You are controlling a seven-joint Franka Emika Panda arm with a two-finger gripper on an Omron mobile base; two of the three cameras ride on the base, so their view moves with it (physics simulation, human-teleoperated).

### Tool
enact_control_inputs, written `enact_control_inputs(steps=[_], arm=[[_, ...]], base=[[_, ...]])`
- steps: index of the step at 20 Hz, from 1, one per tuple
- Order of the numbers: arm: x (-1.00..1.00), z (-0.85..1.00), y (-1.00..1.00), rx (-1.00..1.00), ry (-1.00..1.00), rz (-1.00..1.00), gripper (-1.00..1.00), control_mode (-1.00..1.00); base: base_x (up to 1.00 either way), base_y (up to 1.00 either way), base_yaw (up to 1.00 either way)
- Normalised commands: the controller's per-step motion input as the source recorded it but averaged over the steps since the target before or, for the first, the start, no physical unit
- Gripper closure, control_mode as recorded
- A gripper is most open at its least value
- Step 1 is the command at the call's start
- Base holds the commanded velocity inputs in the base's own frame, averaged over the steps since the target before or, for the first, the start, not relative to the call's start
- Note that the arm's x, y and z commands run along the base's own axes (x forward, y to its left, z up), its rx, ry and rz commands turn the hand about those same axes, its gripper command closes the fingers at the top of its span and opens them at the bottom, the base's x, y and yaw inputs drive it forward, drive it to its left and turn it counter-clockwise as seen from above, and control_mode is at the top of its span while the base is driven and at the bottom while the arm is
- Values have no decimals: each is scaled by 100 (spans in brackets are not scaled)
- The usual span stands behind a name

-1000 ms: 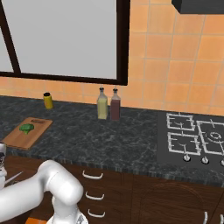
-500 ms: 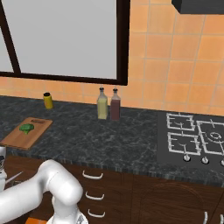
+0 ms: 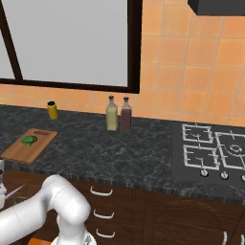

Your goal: Place the appropriate cutting tool for cutting the broccoli skin on the cutting board.

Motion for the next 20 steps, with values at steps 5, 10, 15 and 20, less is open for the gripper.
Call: enact_control_inputs(steps=[5,10,15,20], arm=[[0,-3,0,3,-18,0,100,-100],[0,86,0,0,-12,0,100,-100],[-8,90,0,0,-1,-17,100,-100],[-23,74,1,0,1,-33,100,-100]], base=[[0,0,0],[0,0,0],[0,0,0],[0,0,0]])
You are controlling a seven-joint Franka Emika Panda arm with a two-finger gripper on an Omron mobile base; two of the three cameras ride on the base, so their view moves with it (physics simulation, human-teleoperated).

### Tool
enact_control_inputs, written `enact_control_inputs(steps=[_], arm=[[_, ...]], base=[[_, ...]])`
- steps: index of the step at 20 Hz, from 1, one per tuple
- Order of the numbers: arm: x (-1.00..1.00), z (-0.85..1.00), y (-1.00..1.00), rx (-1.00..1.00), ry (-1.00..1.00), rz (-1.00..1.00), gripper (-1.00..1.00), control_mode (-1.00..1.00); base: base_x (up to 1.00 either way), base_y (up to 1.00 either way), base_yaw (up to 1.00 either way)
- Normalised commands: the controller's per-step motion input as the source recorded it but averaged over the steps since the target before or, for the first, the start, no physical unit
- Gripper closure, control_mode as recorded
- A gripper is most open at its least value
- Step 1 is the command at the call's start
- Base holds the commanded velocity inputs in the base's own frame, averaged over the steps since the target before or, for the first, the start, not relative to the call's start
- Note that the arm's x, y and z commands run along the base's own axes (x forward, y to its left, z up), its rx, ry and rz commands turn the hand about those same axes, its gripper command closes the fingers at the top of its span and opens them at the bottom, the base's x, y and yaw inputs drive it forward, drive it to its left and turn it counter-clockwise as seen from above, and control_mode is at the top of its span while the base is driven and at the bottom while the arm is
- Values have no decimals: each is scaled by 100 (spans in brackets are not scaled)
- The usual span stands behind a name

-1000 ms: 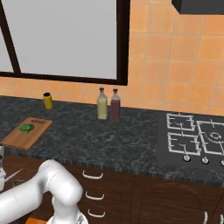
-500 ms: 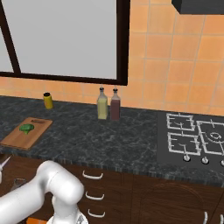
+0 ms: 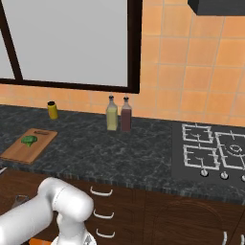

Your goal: Place the appropriate cutting tool for cutting the broccoli skin on the cutting board.

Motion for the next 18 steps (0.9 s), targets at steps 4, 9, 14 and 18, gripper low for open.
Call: enact_control_inputs(steps=[4,9,14,18], arm=[[-38,6,14,4,17,-41,100,-100],[-3,7,51,0,4,-47,100,-100],[-11,32,26,0,0,-51,100,-100],[-15,63,1,0,1,-53,100,-100]], base=[[0,0,0],[0,0,0],[0,0,0],[0,0,0]])
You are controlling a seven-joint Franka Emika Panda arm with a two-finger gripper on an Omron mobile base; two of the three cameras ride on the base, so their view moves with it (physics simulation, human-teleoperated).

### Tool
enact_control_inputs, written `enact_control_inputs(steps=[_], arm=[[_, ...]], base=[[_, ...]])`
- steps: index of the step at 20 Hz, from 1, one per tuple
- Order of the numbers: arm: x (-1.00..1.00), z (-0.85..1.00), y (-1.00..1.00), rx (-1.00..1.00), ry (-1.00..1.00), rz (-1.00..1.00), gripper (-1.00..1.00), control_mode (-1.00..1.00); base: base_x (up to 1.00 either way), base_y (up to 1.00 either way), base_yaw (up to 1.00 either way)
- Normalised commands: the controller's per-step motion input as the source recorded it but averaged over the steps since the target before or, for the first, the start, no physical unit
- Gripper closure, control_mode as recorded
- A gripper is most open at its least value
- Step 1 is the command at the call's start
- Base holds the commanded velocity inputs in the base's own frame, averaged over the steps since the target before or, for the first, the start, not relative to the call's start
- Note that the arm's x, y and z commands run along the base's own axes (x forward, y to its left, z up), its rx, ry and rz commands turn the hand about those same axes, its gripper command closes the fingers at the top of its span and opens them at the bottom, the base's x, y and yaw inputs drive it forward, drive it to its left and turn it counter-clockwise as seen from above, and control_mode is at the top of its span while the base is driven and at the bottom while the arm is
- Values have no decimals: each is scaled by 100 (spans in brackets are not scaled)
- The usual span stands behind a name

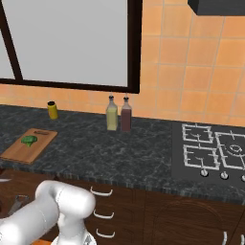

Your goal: Place the appropriate cutting tool for cutting the broccoli skin on the cutting board.

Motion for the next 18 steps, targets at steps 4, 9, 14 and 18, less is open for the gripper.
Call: enact_control_inputs(steps=[4,9,14,18], arm=[[-20,100,0,0,2,-42,100,-100],[-22,100,0,-1,6,-32,100,-100],[34,88,10,-6,0,-23,100,-100],[78,24,26,-10,0,-16,100,-100]], base=[[0,0,0],[0,0,0],[0,0,0],[0,0,0]])
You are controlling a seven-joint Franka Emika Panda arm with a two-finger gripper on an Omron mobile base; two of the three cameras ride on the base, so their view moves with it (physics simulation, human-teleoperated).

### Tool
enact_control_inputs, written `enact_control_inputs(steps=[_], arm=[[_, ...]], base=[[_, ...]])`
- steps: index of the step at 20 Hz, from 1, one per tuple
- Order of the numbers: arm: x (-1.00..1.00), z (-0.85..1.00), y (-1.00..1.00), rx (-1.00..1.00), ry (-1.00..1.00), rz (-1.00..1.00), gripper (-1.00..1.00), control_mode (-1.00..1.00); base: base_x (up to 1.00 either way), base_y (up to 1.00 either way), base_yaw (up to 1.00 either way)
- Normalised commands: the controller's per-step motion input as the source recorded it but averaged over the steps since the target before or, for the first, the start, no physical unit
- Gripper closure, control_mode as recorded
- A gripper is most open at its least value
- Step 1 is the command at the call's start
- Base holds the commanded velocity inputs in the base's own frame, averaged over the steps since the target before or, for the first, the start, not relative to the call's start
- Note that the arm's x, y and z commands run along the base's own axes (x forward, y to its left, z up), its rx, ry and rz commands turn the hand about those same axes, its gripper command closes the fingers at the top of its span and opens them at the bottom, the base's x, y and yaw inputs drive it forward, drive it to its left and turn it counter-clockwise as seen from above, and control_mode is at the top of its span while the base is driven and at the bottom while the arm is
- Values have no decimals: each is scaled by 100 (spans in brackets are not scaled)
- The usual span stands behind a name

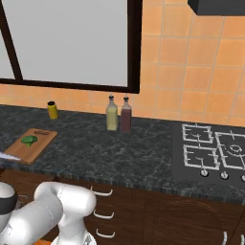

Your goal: Place the appropriate cutting tool for cutting the broccoli skin on the cutting board.

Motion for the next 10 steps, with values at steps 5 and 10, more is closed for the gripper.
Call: enact_control_inputs(steps=[5,10], arm=[[59,0,9,-16,0,-10,100,-100],[58,-2,0,-13,1,-8,100,-100]], base=[[0,0,0],[0,0,0]])
